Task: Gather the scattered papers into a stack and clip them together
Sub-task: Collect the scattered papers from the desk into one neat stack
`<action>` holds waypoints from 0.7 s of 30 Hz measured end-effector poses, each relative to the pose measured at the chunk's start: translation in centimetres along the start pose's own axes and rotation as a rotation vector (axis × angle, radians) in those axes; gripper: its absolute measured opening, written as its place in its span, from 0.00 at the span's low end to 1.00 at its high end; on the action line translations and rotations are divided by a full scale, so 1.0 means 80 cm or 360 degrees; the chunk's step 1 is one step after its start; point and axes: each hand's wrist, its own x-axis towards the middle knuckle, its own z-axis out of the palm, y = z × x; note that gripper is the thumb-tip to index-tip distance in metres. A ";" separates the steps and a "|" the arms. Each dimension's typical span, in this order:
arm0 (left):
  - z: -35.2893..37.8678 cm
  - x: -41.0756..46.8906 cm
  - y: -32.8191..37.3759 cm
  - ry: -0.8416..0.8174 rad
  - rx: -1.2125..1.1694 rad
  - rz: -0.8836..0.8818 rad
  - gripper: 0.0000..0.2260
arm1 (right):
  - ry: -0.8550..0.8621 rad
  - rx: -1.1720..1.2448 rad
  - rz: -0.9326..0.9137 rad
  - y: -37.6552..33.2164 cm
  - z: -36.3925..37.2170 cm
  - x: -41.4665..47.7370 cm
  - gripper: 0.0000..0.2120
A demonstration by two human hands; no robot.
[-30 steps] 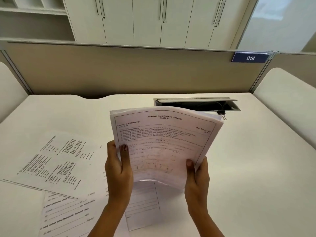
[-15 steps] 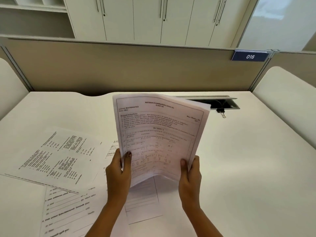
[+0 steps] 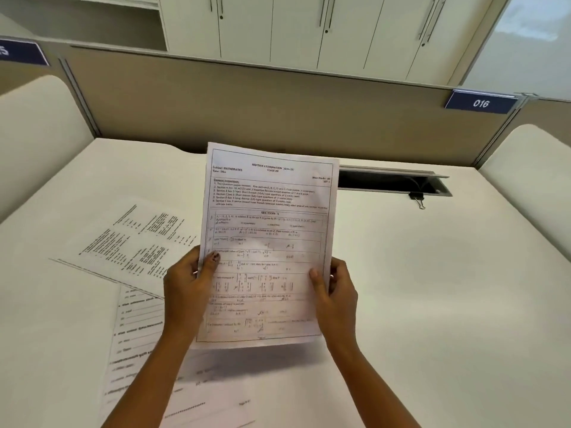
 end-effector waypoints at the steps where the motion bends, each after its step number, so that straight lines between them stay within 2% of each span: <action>1: -0.008 -0.002 -0.002 -0.0002 0.0013 -0.0041 0.10 | -0.0032 0.0005 0.0027 0.000 0.002 -0.004 0.07; 5: -0.050 -0.018 -0.016 0.0038 0.0087 -0.0190 0.07 | -0.0244 0.0050 0.0158 -0.006 0.024 -0.028 0.07; 8: -0.083 -0.031 -0.027 0.0080 0.0163 -0.0279 0.10 | -0.0382 0.0055 0.0232 -0.007 0.051 -0.048 0.07; 12: -0.127 -0.051 -0.041 0.0230 0.0222 -0.0360 0.08 | -0.0451 -0.0078 0.0188 0.002 0.083 -0.071 0.11; 16: -0.165 -0.069 -0.063 0.0425 0.0062 -0.0580 0.10 | -0.0697 -0.0246 -0.0076 0.020 0.102 -0.088 0.18; 19: -0.186 -0.084 -0.074 0.0547 -0.0041 -0.0705 0.12 | -0.0962 -0.0808 -0.0390 0.043 0.116 -0.099 0.24; 21: -0.192 -0.091 -0.077 0.0585 -0.0107 -0.0757 0.13 | -0.0985 -0.1145 -0.0564 0.055 0.116 -0.099 0.28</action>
